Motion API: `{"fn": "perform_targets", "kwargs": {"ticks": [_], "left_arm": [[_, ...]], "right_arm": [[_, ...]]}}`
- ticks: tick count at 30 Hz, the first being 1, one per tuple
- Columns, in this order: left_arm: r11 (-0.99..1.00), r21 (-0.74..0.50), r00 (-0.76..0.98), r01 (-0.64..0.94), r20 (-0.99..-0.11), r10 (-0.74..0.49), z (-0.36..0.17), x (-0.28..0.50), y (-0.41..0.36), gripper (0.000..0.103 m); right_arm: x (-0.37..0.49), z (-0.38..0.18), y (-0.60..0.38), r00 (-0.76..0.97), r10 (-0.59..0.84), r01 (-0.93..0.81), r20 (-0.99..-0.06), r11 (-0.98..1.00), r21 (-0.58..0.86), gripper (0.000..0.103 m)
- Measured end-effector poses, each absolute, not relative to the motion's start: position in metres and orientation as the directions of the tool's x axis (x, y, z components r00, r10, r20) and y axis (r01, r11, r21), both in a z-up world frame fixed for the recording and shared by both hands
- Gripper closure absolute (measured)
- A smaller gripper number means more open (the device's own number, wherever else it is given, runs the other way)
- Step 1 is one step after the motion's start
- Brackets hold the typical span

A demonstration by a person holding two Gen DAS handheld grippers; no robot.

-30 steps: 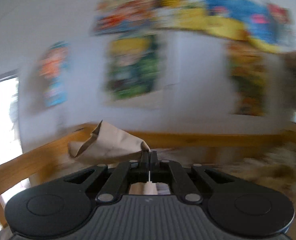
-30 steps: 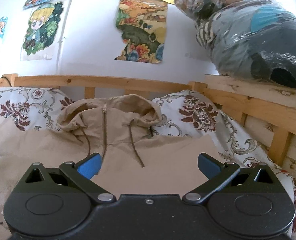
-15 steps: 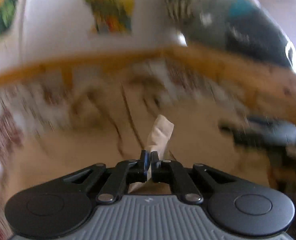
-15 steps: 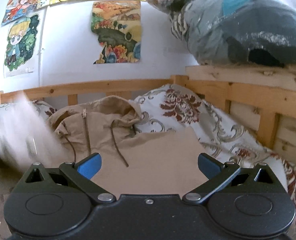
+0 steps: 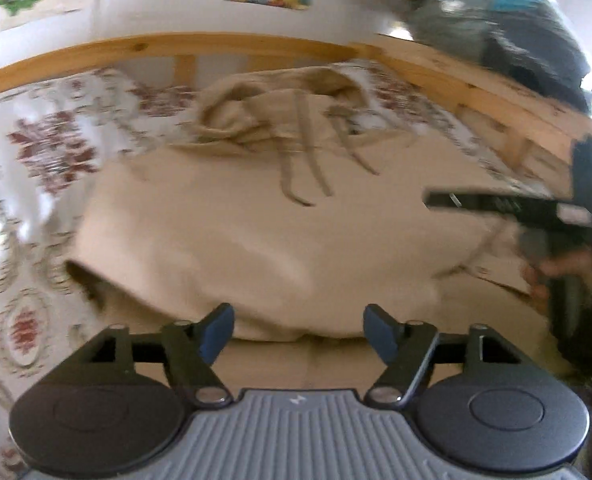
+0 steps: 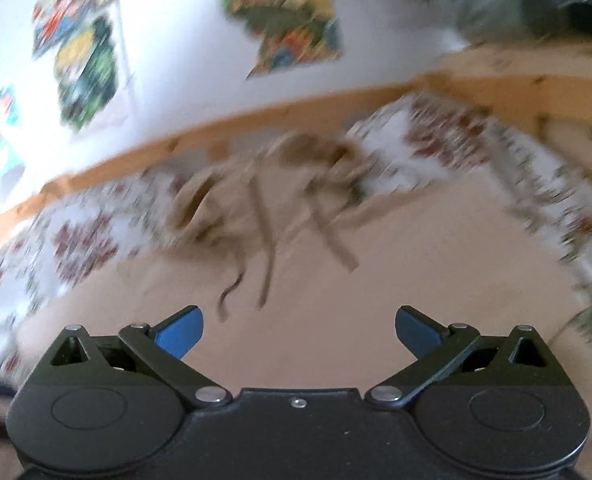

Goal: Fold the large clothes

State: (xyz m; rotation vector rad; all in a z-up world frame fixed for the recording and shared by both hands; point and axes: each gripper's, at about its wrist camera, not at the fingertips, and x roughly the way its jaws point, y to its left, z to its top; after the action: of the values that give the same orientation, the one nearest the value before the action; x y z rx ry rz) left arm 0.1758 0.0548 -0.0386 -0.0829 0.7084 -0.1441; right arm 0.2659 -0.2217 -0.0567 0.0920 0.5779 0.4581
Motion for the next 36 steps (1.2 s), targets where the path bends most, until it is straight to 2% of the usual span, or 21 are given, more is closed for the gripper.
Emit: {"fn": "perform_targets", "kwargs": {"ticks": [2, 5, 7, 8, 9, 10, 11, 14, 20, 24, 28, 29, 30, 31, 32, 34, 35, 36], "left_arm": [[0.995, -0.095, 0.77, 0.017, -0.634, -0.074, -0.038, 0.181, 0.066, 0.017], [0.994, -0.075, 0.792, -0.083, -0.61, 0.02, -0.036, 0.185, 0.086, 0.013], [0.993, -0.051, 0.796, -0.108, -0.603, 0.056, -0.036, 0.184, 0.096, 0.013], [0.992, -0.03, 0.795, -0.121, -0.601, 0.079, -0.036, 0.184, 0.1, 0.013], [0.991, -0.007, 0.79, -0.13, -0.604, 0.099, -0.038, 0.183, 0.102, 0.013], [0.991, 0.021, 0.781, -0.133, -0.614, 0.118, -0.039, 0.183, 0.105, 0.013], [0.99, 0.049, 0.77, -0.132, -0.624, 0.133, -0.041, 0.182, 0.106, 0.013], [0.982, 0.127, 0.736, -0.143, -0.65, 0.191, -0.049, 0.183, 0.109, 0.015], [0.967, 0.16, 0.698, -0.199, -0.67, 0.254, -0.063, 0.199, 0.122, 0.018], [0.975, 0.093, 0.718, -0.203, -0.663, 0.213, -0.062, 0.206, 0.133, 0.018], [0.983, -0.029, 0.77, -0.183, -0.625, 0.125, -0.052, 0.202, 0.146, 0.014], [0.981, -0.05, 0.779, -0.189, -0.616, 0.119, -0.05, 0.202, 0.148, 0.012], [0.978, -0.062, 0.78, -0.199, -0.614, 0.12, -0.049, 0.205, 0.149, 0.012], [0.976, -0.06, 0.779, -0.209, -0.614, 0.128, -0.047, 0.211, 0.148, 0.012], [0.974, -0.047, 0.778, -0.223, -0.611, 0.149, -0.046, 0.218, 0.147, 0.012], [0.969, -0.008, 0.768, -0.247, -0.612, 0.19, -0.047, 0.233, 0.142, 0.012], [0.968, 0.018, 0.753, -0.252, -0.625, 0.208, -0.049, 0.242, 0.139, 0.013], [0.965, 0.045, 0.735, -0.258, -0.639, 0.227, -0.051, 0.25, 0.136, 0.013]], "right_arm": [[0.266, -0.064, -0.21, 0.686, 0.473, -0.433, -0.553, 0.876, 0.213, 0.012], [0.267, -0.077, -0.194, 0.595, 0.509, -0.485, -0.621, 0.845, 0.228, 0.03], [0.265, -0.085, -0.188, 0.565, 0.52, -0.492, -0.64, 0.836, 0.244, 0.052], [0.264, -0.087, -0.186, 0.564, 0.516, -0.486, -0.645, 0.839, 0.246, 0.054], [0.262, -0.087, -0.186, 0.565, 0.519, -0.484, -0.642, 0.838, 0.251, 0.063], [0.262, -0.086, -0.187, 0.561, 0.538, -0.49, -0.629, 0.828, 0.272, 0.082], [0.261, -0.083, -0.188, 0.565, 0.55, -0.488, -0.615, 0.824, 0.289, 0.091], [0.259, -0.07, -0.192, 0.6, 0.567, -0.496, -0.563, 0.817, 0.295, 0.1], [0.258, -0.045, -0.215, 0.78, 0.431, -0.403, -0.453, 0.901, 0.163, 0.1], [0.268, -0.06, -0.223, 0.801, 0.359, -0.341, -0.479, 0.931, 0.128, 0.1], [0.272, -0.075, -0.22, 0.813, 0.315, -0.317, -0.489, 0.945, 0.081, 0.097], [0.273, -0.076, -0.219, 0.818, 0.298, -0.306, -0.492, 0.95, 0.066, 0.094], [0.271, -0.077, -0.217, 0.824, 0.283, -0.299, -0.491, 0.953, 0.048, 0.083], [0.27, -0.077, -0.213, 0.828, 0.275, -0.298, -0.488, 0.954, 0.033, 0.077], [0.266, -0.076, -0.211, 0.833, 0.277, -0.306, -0.479, 0.952, 0.019, 0.073], [0.258, -0.072, -0.203, 0.835, 0.297, -0.337, -0.463, 0.942, -0.003, 0.055], [0.253, -0.071, -0.198, 0.831, 0.315, -0.364, -0.459, 0.931, -0.019, 0.051], [0.248, -0.07, -0.193, 0.824, 0.33, -0.389, -0.46, 0.92, -0.038, 0.042]]}}
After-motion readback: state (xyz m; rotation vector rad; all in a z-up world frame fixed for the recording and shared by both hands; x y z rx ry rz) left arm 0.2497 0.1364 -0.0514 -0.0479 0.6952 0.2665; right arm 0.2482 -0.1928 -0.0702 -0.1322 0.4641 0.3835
